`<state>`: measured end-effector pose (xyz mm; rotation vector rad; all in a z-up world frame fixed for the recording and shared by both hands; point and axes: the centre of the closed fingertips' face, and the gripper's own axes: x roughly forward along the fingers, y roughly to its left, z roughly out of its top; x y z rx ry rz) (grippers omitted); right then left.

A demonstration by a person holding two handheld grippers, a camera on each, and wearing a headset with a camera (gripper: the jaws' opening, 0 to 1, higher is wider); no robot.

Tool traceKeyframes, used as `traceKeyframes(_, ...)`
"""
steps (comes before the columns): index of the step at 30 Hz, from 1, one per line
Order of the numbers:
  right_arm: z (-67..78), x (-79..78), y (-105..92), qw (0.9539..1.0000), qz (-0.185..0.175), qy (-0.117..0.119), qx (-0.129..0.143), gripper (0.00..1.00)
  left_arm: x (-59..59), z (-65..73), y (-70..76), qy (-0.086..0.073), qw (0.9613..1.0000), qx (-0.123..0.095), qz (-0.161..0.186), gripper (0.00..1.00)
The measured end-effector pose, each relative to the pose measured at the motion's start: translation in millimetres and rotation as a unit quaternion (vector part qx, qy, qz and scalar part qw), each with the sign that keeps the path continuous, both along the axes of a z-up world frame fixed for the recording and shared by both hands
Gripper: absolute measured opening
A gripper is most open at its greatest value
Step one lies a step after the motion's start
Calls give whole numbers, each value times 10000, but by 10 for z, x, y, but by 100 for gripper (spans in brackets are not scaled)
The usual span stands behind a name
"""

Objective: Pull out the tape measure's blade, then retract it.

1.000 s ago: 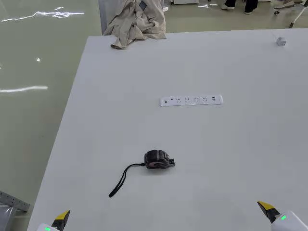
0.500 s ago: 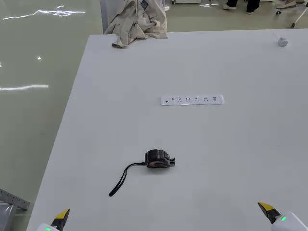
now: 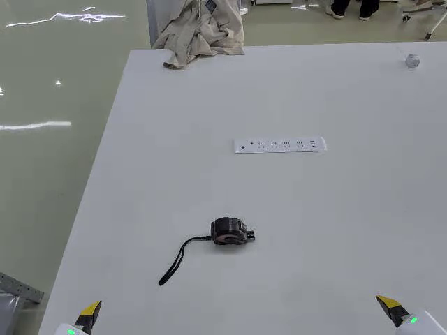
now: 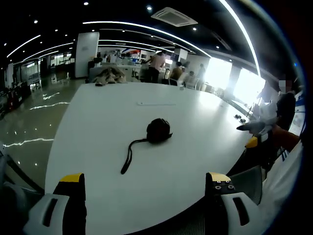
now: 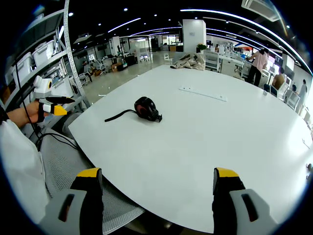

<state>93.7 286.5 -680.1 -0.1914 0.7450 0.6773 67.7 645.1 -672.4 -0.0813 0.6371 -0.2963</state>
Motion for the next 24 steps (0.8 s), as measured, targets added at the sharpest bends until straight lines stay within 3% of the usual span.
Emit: traceKeyframes(24, -39, 61, -25, 9999, 71, 66, -90, 96, 191, 17, -72, -81, 9999, 83, -100, 100)
